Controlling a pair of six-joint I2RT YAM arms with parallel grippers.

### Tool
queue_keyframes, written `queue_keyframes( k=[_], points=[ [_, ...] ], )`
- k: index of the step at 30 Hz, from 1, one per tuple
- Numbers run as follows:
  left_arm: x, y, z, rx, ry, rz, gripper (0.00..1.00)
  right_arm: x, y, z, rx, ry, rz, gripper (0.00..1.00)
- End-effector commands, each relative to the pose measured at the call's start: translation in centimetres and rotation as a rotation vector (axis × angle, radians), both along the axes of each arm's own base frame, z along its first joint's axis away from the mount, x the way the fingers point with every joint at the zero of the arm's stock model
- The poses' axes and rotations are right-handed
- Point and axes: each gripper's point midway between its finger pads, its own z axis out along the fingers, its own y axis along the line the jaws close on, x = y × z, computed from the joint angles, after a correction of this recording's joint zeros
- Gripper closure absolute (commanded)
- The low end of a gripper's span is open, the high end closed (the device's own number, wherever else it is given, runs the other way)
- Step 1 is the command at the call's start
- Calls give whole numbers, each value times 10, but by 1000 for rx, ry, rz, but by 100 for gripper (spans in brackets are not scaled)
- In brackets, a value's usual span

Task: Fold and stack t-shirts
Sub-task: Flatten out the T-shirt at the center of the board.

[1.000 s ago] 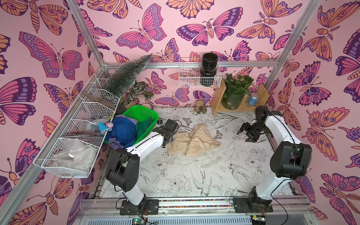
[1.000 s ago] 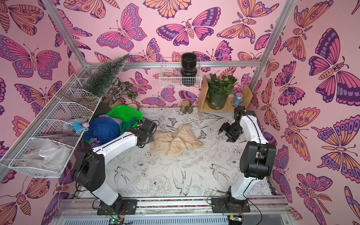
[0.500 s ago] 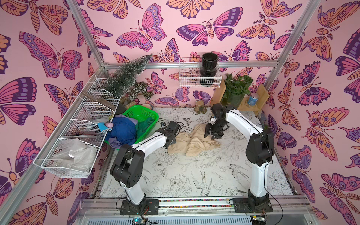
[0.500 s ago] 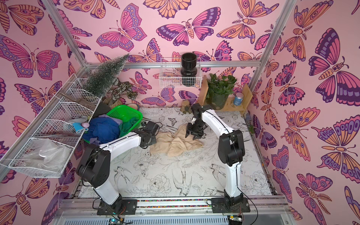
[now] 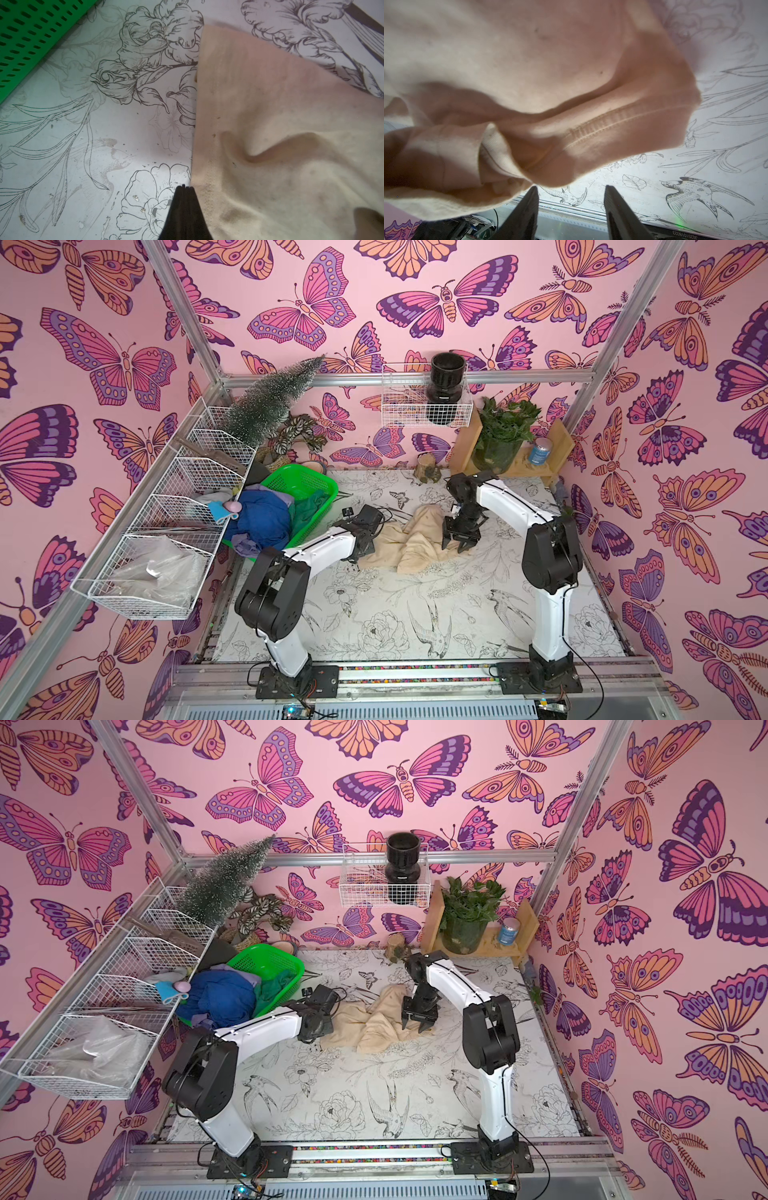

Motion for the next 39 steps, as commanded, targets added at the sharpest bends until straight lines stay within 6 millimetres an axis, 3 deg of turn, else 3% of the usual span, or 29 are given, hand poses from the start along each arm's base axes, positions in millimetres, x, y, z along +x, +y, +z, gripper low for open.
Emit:
queue_keyframes(
  k=[1, 6, 16, 17, 18, 20, 24, 29, 33, 39],
  points=[
    [-5, -2, 1, -16, 0, -4, 100, -3, 13, 4, -6, -1, 59, 46],
    [-7, -1, -4, -13, 12, -3, 100, -5, 21, 2, 0, 9, 86, 46],
    [-8, 0, 0, -16, 1, 1, 100, 0, 19, -24, -37, 38, 126, 48],
    [-8, 0, 0, -16, 0, 1, 100, 0, 21, -25, -28, 43, 128, 52],
    [-8, 0, 0, -17, 1, 1, 100, 0, 23, -26, -18, 47, 129, 65],
    [-8, -1, -1, -19, 4, 0, 100, -1, 28, -27, 14, 55, 140, 100],
    [-8, -2, -2, -22, 10, 1, 100, 4, 17, -20, -27, -1, 173, 100],
    [-5, -4, 1, -32, 4, 4, 100, 38, -27, 34, -99, -175, 96, 100],
    [-3, -5, 2, -29, 3, -5, 100, 63, -78, 103, -142, -366, -45, 100],
    [-3, -7, -3, -35, 16, -4, 100, 67, -138, 206, -272, -730, -173, 100]
  ],
)
